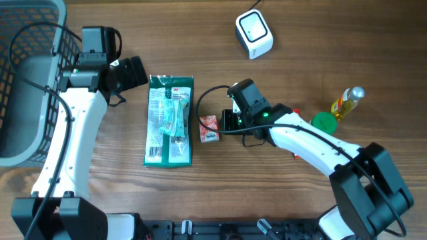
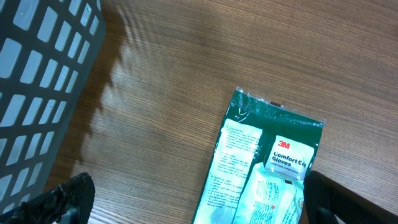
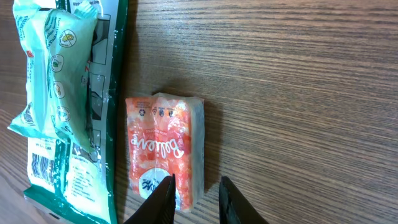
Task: Scan the item barcode
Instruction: 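Close the right gripper on the tissue box, then lift the tissue box and rotate it with the right gripper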
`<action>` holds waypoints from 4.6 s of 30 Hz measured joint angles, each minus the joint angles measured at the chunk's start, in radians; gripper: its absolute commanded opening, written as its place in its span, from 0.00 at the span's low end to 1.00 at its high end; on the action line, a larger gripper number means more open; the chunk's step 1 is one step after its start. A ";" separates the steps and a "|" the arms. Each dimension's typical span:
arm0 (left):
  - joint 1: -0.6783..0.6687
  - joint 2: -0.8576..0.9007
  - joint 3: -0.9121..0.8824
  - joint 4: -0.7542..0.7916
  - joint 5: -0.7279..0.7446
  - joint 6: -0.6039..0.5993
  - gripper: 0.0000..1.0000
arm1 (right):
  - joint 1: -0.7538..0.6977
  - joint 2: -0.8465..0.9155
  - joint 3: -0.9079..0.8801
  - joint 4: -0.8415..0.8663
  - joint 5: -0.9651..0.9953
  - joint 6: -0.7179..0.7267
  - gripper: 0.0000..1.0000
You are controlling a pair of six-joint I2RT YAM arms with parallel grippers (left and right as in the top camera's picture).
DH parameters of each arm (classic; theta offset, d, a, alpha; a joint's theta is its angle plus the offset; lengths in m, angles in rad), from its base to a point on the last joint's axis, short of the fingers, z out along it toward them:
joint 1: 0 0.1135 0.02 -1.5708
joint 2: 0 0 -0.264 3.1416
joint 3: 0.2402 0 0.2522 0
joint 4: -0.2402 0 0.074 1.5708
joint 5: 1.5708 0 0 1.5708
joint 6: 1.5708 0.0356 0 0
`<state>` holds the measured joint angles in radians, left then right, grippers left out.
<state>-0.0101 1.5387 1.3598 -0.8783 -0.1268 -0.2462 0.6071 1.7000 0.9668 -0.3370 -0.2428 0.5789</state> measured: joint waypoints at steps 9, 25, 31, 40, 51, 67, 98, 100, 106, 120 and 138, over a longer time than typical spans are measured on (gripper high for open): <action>0.000 0.000 0.000 0.000 0.000 0.000 1.00 | 0.001 0.061 -0.002 0.043 0.000 0.000 0.21; 0.000 0.000 0.000 0.000 0.000 0.000 1.00 | 0.012 0.068 -0.006 0.081 -0.050 -0.023 0.25; 0.000 0.000 0.000 0.000 0.000 0.000 1.00 | 0.012 0.110 -0.006 0.103 -0.051 -0.027 0.25; 0.000 0.000 0.000 0.000 0.000 0.000 1.00 | 0.012 0.144 -0.006 0.125 -0.066 -0.027 0.19; 0.000 0.000 0.000 0.000 0.000 0.000 1.00 | 0.012 0.146 -0.005 0.129 -0.095 -0.031 0.30; 0.000 0.000 0.000 0.000 0.000 0.000 1.00 | 0.012 0.146 -0.002 0.115 -0.092 -0.042 0.27; 0.000 0.000 0.000 0.000 0.000 0.000 1.00 | -0.315 -0.129 0.014 0.025 -0.904 -0.251 0.04; 0.000 0.000 0.000 0.000 0.000 0.000 1.00 | -0.341 -0.137 0.014 0.047 -1.012 -0.259 0.04; 0.000 0.000 0.000 0.000 0.000 0.000 1.00 | -0.410 -0.143 0.014 0.056 -1.262 -0.268 0.04; 0.000 0.000 0.000 0.000 0.000 0.000 1.00 | -0.420 -0.164 0.014 -0.019 -1.316 -0.267 0.04; 0.000 0.000 0.000 0.000 0.000 0.000 1.00 | -0.478 -0.459 0.014 -0.164 -1.316 -0.268 0.04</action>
<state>-0.0101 1.5387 1.3598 -0.8787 -0.1268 -0.2459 0.1291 1.2407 0.9813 -0.5014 -1.5593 0.3111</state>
